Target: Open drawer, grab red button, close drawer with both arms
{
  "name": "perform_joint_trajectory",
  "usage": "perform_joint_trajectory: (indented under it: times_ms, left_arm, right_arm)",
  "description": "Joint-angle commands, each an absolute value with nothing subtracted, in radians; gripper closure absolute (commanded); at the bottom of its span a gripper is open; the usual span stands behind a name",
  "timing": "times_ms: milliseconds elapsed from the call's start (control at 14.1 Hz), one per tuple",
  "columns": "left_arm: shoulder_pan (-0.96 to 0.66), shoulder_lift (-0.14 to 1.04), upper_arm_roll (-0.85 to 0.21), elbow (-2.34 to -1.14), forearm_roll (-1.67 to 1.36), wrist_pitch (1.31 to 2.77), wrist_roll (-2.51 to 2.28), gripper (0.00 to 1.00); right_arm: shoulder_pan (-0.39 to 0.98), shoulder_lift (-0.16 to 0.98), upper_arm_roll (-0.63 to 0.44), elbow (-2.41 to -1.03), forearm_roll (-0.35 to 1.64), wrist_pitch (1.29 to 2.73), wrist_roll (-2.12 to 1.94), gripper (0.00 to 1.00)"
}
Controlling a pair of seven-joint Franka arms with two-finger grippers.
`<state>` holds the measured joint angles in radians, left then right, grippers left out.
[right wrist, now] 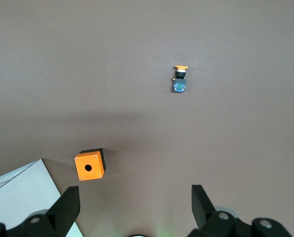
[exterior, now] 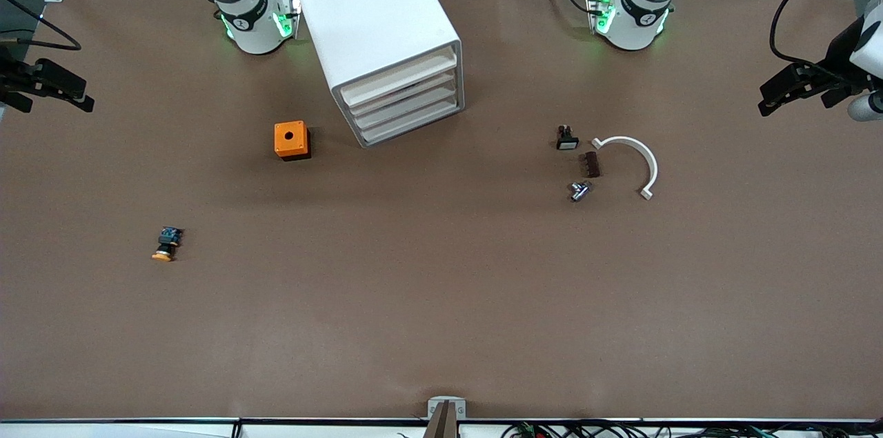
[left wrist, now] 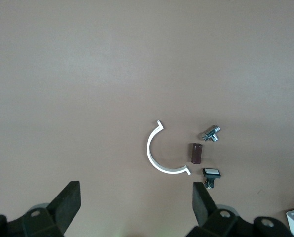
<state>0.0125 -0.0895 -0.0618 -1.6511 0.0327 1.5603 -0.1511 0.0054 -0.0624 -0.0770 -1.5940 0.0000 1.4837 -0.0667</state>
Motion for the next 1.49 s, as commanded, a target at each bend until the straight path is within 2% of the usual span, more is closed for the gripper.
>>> perform_joint_trajectory:
  times_ms: [0, 427, 925, 1423]
  left_arm:
    - [0.021, -0.081, -0.066, -1.628, 0.040, 1.540, -0.137, 0.00]
    - [0.023, -0.065, -0.066, -1.626, 0.040, 1.540, -0.137, 0.00]
    - [0.002, 0.069, -0.078, -1.635, 0.018, 1.581, -0.159, 0.00]
    - [-0.110, 0.207, -0.078, -1.626, -0.125, 1.632, -0.559, 0.00]
  right_arm:
    - [0.020, -0.091, -0.081, -1.621, 0.012, 1.497, -0.071, 0.00]
    - [0.021, -0.091, -0.080, -1.621, 0.012, 1.502, -0.072, 0.00]
    - [0.025, -0.092, -0.080, -1.621, 0.012, 1.499, -0.072, 0.00]
    - [0.025, -0.092, -0.080, -1.621, 0.012, 1.499, -0.072, 0.00]
